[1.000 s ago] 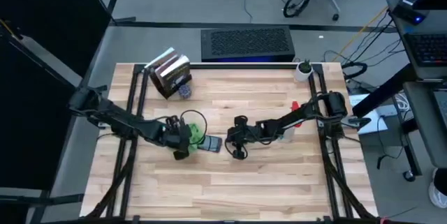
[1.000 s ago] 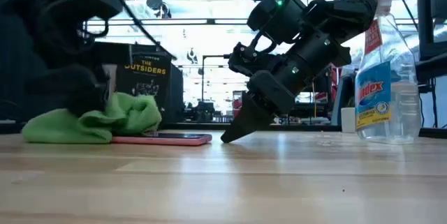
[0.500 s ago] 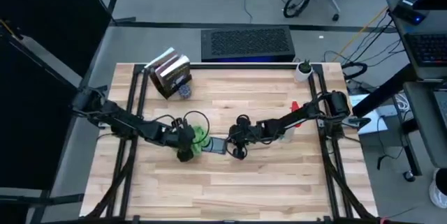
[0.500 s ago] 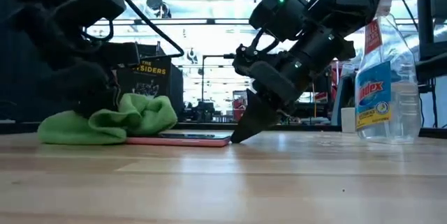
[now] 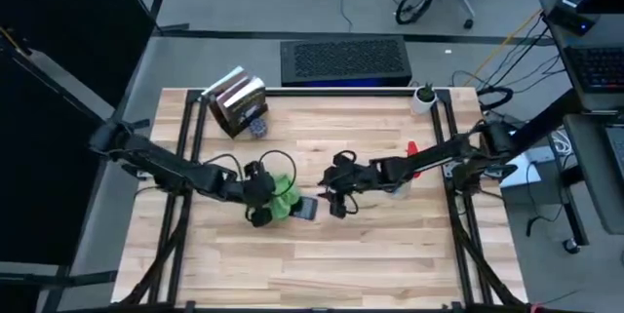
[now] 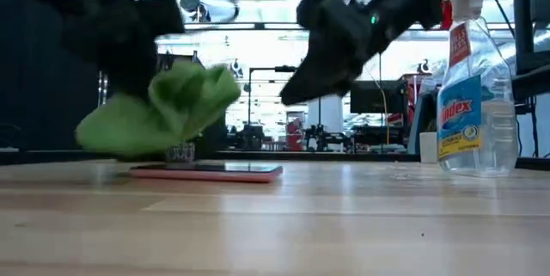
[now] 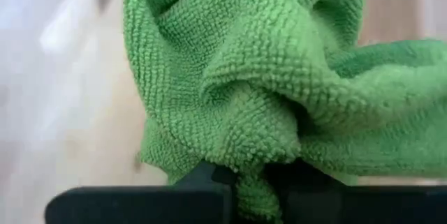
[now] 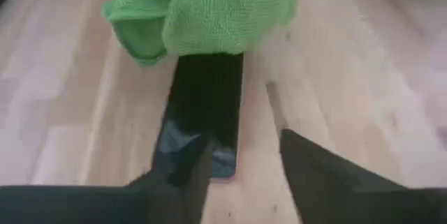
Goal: Apply microfiber cloth
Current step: Wipe the front of the pink cellphone with the green microfiber cloth
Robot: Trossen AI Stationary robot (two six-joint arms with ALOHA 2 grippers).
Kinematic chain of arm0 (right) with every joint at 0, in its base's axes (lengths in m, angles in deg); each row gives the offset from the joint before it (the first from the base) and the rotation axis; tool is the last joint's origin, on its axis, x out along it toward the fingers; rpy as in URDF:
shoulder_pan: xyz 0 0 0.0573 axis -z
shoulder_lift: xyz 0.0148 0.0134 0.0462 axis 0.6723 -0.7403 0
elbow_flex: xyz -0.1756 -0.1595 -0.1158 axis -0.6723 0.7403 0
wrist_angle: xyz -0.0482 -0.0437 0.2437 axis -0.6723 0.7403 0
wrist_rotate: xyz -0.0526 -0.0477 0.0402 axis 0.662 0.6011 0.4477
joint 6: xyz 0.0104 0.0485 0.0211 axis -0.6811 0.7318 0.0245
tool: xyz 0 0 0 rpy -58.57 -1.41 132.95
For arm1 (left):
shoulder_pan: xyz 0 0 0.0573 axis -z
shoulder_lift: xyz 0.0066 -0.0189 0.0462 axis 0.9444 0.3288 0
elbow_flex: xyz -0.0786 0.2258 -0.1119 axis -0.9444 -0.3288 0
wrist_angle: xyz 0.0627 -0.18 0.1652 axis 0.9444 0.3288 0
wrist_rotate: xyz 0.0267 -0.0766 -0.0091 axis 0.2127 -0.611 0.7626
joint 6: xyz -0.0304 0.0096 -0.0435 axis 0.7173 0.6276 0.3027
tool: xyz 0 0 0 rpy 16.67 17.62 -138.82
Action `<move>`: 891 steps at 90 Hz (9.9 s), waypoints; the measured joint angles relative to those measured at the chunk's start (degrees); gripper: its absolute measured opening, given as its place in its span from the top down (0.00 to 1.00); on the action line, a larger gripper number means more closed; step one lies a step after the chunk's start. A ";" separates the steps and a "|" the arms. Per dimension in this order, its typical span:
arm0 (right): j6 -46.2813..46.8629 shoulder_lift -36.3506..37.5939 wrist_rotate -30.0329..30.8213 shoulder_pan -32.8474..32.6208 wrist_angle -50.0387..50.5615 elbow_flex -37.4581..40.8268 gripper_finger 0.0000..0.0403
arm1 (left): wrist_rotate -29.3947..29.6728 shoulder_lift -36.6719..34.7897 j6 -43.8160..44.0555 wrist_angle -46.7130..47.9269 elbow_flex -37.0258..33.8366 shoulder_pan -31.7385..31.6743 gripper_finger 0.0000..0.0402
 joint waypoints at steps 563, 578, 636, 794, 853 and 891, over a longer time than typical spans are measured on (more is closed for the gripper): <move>-4.90 -18.58 18.61 -8.79 7.90 -8.25 0.92 | -3.92 19.60 -7.86 -24.47 -5.87 -1.70 1.00; -2.50 -14.60 19.49 -12.43 24.61 -7.79 0.92 | -3.92 19.60 -7.80 -24.49 -5.83 -1.70 1.00; -4.25 -15.03 19.91 -11.84 -9.76 -7.72 0.92 | -3.90 19.60 -7.86 -25.32 -5.81 -1.70 1.00; -33.12 -19.28 28.44 -15.60 4.35 -7.87 0.92 | -9.89 24.51 -15.85 -37.33 0.31 -6.00 1.00; -32.77 -17.28 30.25 -16.63 8.50 -7.74 0.92 | -19.35 34.14 -15.34 -44.20 0.84 -10.56 1.00; -21.84 -11.13 29.03 -19.61 37.53 -8.09 0.92 | -19.08 34.44 -15.50 -42.47 0.33 -10.58 1.00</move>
